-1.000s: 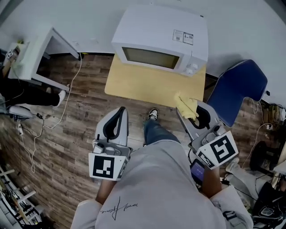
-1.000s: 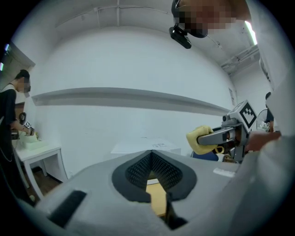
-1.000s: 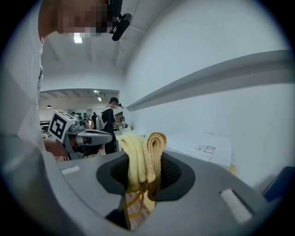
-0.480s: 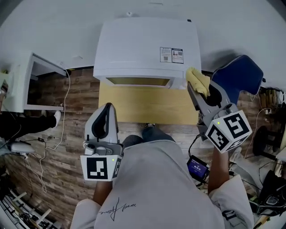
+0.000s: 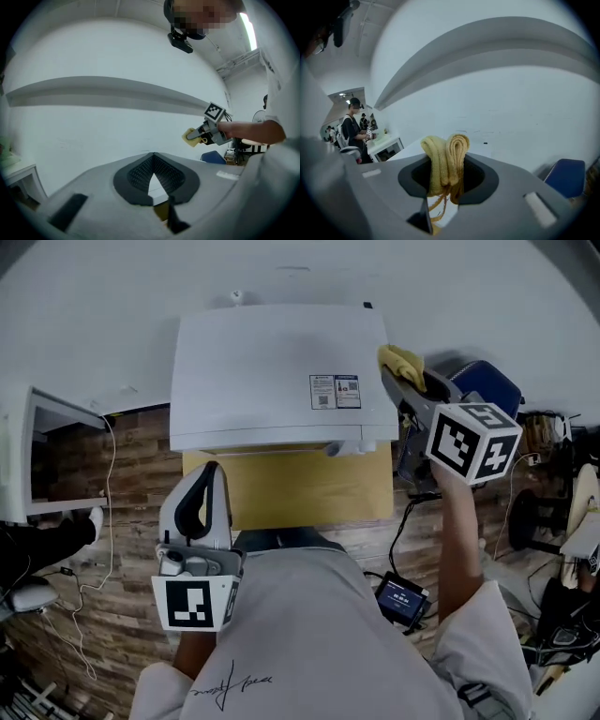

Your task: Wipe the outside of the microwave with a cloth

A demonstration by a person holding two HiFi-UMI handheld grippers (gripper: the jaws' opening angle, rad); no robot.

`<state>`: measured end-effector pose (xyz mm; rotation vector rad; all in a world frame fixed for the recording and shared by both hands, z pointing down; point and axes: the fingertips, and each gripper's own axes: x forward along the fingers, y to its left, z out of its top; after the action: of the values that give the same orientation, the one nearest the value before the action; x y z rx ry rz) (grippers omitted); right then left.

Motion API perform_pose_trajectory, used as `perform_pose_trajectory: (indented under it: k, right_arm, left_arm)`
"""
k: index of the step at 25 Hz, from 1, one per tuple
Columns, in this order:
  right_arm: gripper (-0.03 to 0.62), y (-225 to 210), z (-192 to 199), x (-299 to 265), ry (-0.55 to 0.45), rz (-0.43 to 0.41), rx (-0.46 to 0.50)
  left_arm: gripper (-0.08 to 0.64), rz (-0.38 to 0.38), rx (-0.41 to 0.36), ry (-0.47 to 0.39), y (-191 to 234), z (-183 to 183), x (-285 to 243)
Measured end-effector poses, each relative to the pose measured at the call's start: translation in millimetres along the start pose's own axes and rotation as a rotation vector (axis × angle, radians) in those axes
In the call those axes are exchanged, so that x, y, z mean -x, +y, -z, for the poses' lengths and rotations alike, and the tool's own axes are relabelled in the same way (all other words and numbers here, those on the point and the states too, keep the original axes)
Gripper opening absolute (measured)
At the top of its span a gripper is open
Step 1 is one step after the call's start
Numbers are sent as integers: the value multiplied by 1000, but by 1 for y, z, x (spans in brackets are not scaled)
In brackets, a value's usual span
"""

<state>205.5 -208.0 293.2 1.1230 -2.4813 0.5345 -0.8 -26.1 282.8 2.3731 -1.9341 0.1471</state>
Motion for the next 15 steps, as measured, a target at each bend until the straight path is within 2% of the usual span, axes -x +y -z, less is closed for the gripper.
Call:
perform_pose_trajectory:
  k: [2,8,12,15]
  right_arm:
    - [121,-15,-10,-18,27,34,-5]
    - [121,-50,-21,-72,171,168,59]
    - [121,-76,-24,-98,222,259,18]
    - [121,-94,-16,-114,292,323,6]
  left_arm:
    - [-6,25,6,-5,9,-3,-9]
    - [-6,92,32,-32,40,-8,-27]
    - [-6,124,75,-16,60,-2,-35]
    - [-8,164,51,2,72,9,-37]
